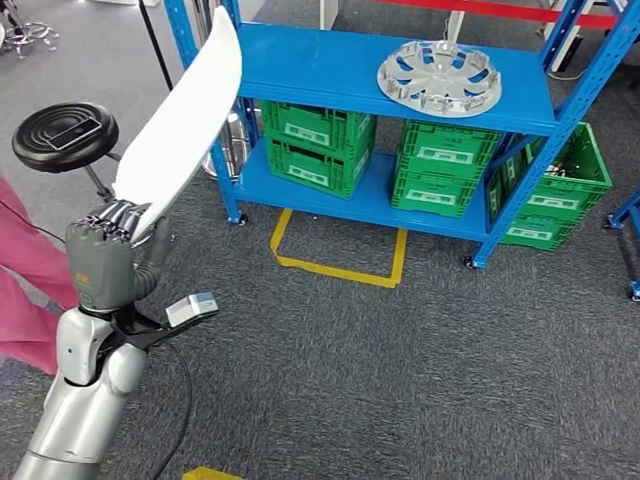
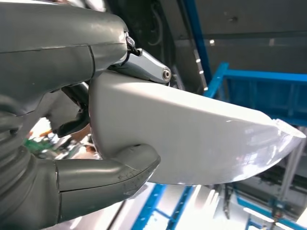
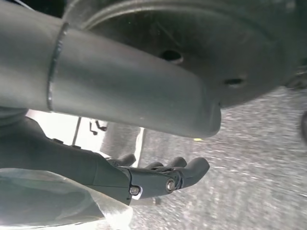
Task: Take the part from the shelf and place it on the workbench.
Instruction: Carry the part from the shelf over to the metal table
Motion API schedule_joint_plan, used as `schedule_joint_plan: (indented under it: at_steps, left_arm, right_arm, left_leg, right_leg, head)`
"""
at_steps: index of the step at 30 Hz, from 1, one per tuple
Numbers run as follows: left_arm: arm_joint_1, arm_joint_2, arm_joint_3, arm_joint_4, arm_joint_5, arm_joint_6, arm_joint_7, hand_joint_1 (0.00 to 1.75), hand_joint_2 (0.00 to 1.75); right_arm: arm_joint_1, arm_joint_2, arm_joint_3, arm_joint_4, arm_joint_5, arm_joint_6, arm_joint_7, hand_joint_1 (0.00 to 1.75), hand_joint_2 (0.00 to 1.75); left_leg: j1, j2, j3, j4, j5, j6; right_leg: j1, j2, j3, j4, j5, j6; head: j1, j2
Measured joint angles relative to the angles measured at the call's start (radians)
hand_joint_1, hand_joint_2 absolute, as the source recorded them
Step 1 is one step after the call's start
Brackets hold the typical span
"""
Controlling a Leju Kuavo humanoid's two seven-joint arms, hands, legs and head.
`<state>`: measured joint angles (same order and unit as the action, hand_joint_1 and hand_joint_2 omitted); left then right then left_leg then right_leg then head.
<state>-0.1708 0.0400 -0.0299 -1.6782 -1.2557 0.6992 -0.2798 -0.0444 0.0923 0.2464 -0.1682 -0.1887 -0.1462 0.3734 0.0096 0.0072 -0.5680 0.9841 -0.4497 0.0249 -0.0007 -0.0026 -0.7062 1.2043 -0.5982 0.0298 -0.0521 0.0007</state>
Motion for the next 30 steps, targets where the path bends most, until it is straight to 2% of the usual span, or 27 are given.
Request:
schedule_joint_plan:
  at_steps: [1, 2, 3, 4, 5, 6, 7, 8, 9, 10, 11, 12, 13, 15, 16, 17, 18, 20, 22, 24, 26, 27, 28, 30]
  left_arm:
    - [0.001, 0.000, 0.000, 0.001, 0.001, 0.000, 0.001, 1.75, 1.75]
    - [0.002, 0.000, -0.001, 0.002, 0.003, 0.000, 0.001, 1.75, 1.75]
    - [0.003, 0.000, -0.002, 0.003, 0.005, 0.000, 0.001, 1.75, 1.75]
    - [0.004, 0.000, -0.003, 0.004, 0.007, 0.000, 0.001, 1.75, 1.75]
    - [0.005, 0.000, -0.004, 0.005, 0.008, 0.000, -0.001, 1.75, 1.75]
    - [0.006, 0.001, -0.004, 0.005, 0.010, 0.000, -0.004, 1.75, 1.75]
    - [0.007, 0.001, -0.004, 0.005, 0.012, 0.001, -0.006, 1.75, 1.75]
    - [0.008, 0.001, -0.004, 0.005, 0.014, 0.001, -0.009, 1.75, 1.75]
    - [0.009, 0.002, -0.004, 0.004, 0.016, 0.001, -0.013, 1.75, 1.75]
    - [0.011, 0.002, -0.004, 0.004, 0.019, 0.001, -0.018, 1.75, 1.75]
    - [0.013, 0.003, -0.003, 0.004, 0.022, 0.001, -0.024, 1.75, 1.75]
    - [0.016, 0.003, -0.002, 0.004, 0.025, 0.001, -0.031, 1.75, 1.75]
    - [0.019, 0.003, 0.000, 0.004, 0.028, 0.001, -0.038, 1.75, 1.75]
    - [0.023, 0.004, 0.006, 0.004, 0.033, 0.001, -0.047, 1.75, 1.75]
    - [0.025, 0.004, 0.009, 0.004, 0.035, 0.001, -0.049, 1.75, 1.75]
    - [0.027, 0.004, 0.011, 0.004, 0.036, 0.001, -0.053, 1.75, 1.75]
    - [0.029, 0.004, 0.013, 0.004, 0.037, 0.001, -0.056, 1.75, 1.75]
    - [0.032, 0.004, 0.019, 0.003, 0.040, 0.001, -0.061, 1.75, 1.75]
    - [0.033, 0.005, 0.027, 0.000, 0.044, 0.001, -0.063, 1.75, 1.75]
    - [0.033, 0.007, 0.035, -0.002, 0.050, 0.001, -0.067, 1.75, 1.75]
    - [0.032, 0.009, 0.040, -0.004, 0.054, 0.001, -0.072, 1.75, 1.75]
    - [0.032, 0.009, 0.040, -0.006, 0.055, 0.001, -0.073, 1.75, 1.75]
    - [0.032, 0.009, 0.041, -0.007, 0.056, 0.001, -0.074, 1.75, 1.75]
    - [0.034, 0.009, 0.042, -0.008, 0.058, 0.001, -0.076, 1.75, 1.75]
  right_arm:
    - [0.000, 0.000, 0.000, 0.000, 0.000, -0.001, -0.001, 0.00, 0.00]
    - [0.000, 0.000, 0.000, 0.000, 0.000, -0.002, -0.002, 0.00, 0.00]
    - [0.000, 0.000, 0.000, 0.000, 0.001, -0.004, -0.002, 0.00, 0.00]
    - [0.001, 0.000, 0.000, 0.000, 0.002, -0.005, -0.003, 0.00, 0.00]
    - [0.000, 0.000, 0.000, 0.000, 0.003, -0.007, -0.004, 0.00, 0.00]
    - [0.000, 0.000, 0.000, -0.001, 0.005, -0.008, -0.005, 0.00, 0.00]
    - [-0.001, 0.000, 0.000, -0.001, 0.007, -0.009, -0.007, 0.00, 0.00]
    - [-0.001, 0.000, 0.000, -0.001, 0.008, -0.010, -0.009, 0.00, 0.00]
    - [-0.001, 0.001, 0.000, -0.002, 0.010, -0.010, -0.010, 0.00, 0.00]
    - [0.000, 0.001, 0.000, -0.002, 0.011, -0.010, -0.011, 0.00, 0.00]
    - [0.001, 0.001, 0.000, -0.002, 0.012, -0.011, -0.011, 0.00, 0.00]
    - [0.002, 0.001, 0.000, -0.002, 0.013, -0.011, -0.012, 0.00, 0.00]
    - [0.003, 0.001, 0.000, -0.002, 0.013, -0.011, -0.013, 0.00, 0.00]
    - [0.005, 0.001, 0.000, -0.002, 0.014, -0.011, -0.016, 0.00, 0.00]
    - [0.007, 0.001, 0.000, -0.002, 0.014, -0.012, -0.016, 0.00, 0.00]
    - [0.008, 0.001, 0.000, -0.002, 0.014, -0.012, -0.017, 0.00, 0.00]
    - [0.009, 0.001, 0.000, -0.002, 0.014, -0.013, -0.019, 0.00, 0.00]
    - [0.010, 0.003, 0.000, -0.002, 0.014, -0.014, -0.023, 0.00, 0.00]
    - [0.010, 0.008, 0.000, -0.002, 0.014, -0.015, -0.031, 0.00, 0.00]
    - [0.009, 0.012, 0.000, -0.002, 0.014, -0.016, -0.037, 0.00, 0.00]
    - [0.009, 0.015, 0.000, -0.002, 0.013, -0.016, -0.040, 0.00, 0.00]
    - [0.008, 0.016, 0.000, -0.002, 0.013, -0.017, -0.041, 0.00, 0.00]
    - [0.008, 0.016, 0.000, -0.002, 0.013, -0.017, -0.041, 0.00, 0.00]
    - [0.008, 0.015, 0.000, -0.002, 0.013, -0.018, -0.043, 0.00, 0.00]
  left_leg:
    - [0.000, 0.000, -0.020, 0.000, 0.015, -0.002]
    - [0.001, 0.000, -0.040, 0.001, 0.029, -0.005]
    - [0.002, 0.001, -0.060, 0.002, 0.044, -0.009]
    - [0.004, 0.001, -0.078, 0.003, 0.058, -0.014]
    - [0.005, 0.001, -0.094, 0.006, 0.071, -0.021]
    - [0.006, 0.000, -0.106, 0.010, 0.082, -0.027]
    - [0.006, -0.001, -0.114, 0.015, 0.093, -0.034]
    - [0.006, -0.002, -0.119, 0.017, 0.103, -0.040]
    - [0.007, -0.003, -0.120, 0.019, 0.111, -0.045]
    - [0.010, -0.004, -0.121, 0.018, 0.118, -0.051]
    - [0.012, -0.004, -0.123, 0.023, 0.111, -0.055]
    - [0.014, -0.004, -0.129, 0.043, 0.086, -0.059]
    - [0.015, -0.004, -0.140, 0.082, 0.046, -0.062]
    - [0.014, -0.004, -0.171, 0.212, -0.047, -0.063]
    - [0.012, -0.004, -0.182, 0.272, -0.071, -0.062]
    - [0.011, -0.004, -0.182, 0.305, -0.076, -0.059]
    - [0.008, -0.004, -0.164, 0.298, -0.062, -0.054]
    - [-0.001, -0.005, -0.089, 0.192, -0.016, -0.033]
    - [-0.012, -0.004, -0.030, 0.091, 0.006, -0.012]
    - [-0.019, -0.003, -0.019, 0.060, 0.005, -0.005]
    - [-0.016, -0.001, -0.011, 0.029, 0.005, -0.002]
    - [-0.012, -0.001, -0.007, 0.013, 0.006, 0.002]
    - [-0.008, 0.000, -0.004, 0.000, 0.008, 0.005]
    - [-0.006, 0.000, -0.008, -0.004, 0.012, 0.008]
  right_leg:
    - [-0.002, 0.000, -0.005, 0.058, -0.011, 0.003]
    - [-0.005, 0.000, 0.000, 0.097, 0.008, 0.006]
    - [-0.007, 0.000, 0.015, 0.110, 0.047, 0.009]
    - [-0.010, 0.000, 0.047, 0.090, 0.087, 0.013]
    - [-0.013, 0.002, 0.099, 0.037, 0.102, 0.016]
    - [-0.015, 0.004, 0.167, -0.050, 0.089, 0.017]
    - [-0.016, 0.007, 0.227, -0.135, 0.056, 0.014]
    - [-0.015, 0.009, 0.271, -0.202, 0.021, 0.009]
    - [-0.013, 0.010, 0.291, -0.239, 0.002, 0.002]
    - [-0.012, 0.009, 0.288, -0.242, 0.000, -0.008]
    - [-0.011, 0.006, 0.284, -0.239, 0.005, -0.017]
    - [-0.011, 0.003, 0.279, -0.238, 0.012, -0.026]
    - [-0.010, -0.001, 0.273, -0.237, 0.019, -0.034]
    - [-0.005, -0.005, 0.261, -0.236, 0.032, -0.041]
    - [-0.002, -0.006, 0.256, -0.234, 0.037, -0.042]
    - [0.001, -0.007, 0.251, -0.231, 0.042, -0.044]
    - [0.004, -0.008, 0.248, -0.228, 0.045, -0.045]
    - [0.010, -0.009, 0.241, -0.221, 0.047, -0.045]
    - [0.011, -0.010, 0.232, -0.216, 0.048, -0.041]
    - [0.008, -0.012, 0.224, -0.216, 0.052, -0.032]
    - [0.007, -0.011, 0.216, -0.213, 0.046, -0.022]
    - [0.007, -0.009, 0.205, -0.197, 0.033, -0.017]
    - [0.007, -0.005, 0.184, -0.159, 0.009, -0.012]
    - [0.001, 0.000, 0.122, -0.033, -0.047, -0.003]
  head:
    - [0.000, 0.000]
    - [0.000, 0.000]
    - [0.000, 0.000]
    - [0.000, 0.000]
    - [0.000, 0.000]
    - [0.000, 0.000]
    - [0.000, 0.000]
    - [-0.001, 0.000]
    - [-0.002, 0.000]
    - [-0.002, 0.000]
    - [-0.003, 0.000]
    - [-0.003, 0.000]
    - [-0.004, 0.000]
    - [-0.006, 0.000]
    - [-0.007, 0.000]
    - [-0.007, 0.000]
    - [-0.008, 0.000]
    - [-0.007, 0.000]
    - [-0.005, 0.000]
    - [-0.005, 0.000]
    - [-0.007, 0.000]
    - [-0.005, 0.000]
    - [-0.003, 0.000]
    - [0.001, 0.000]
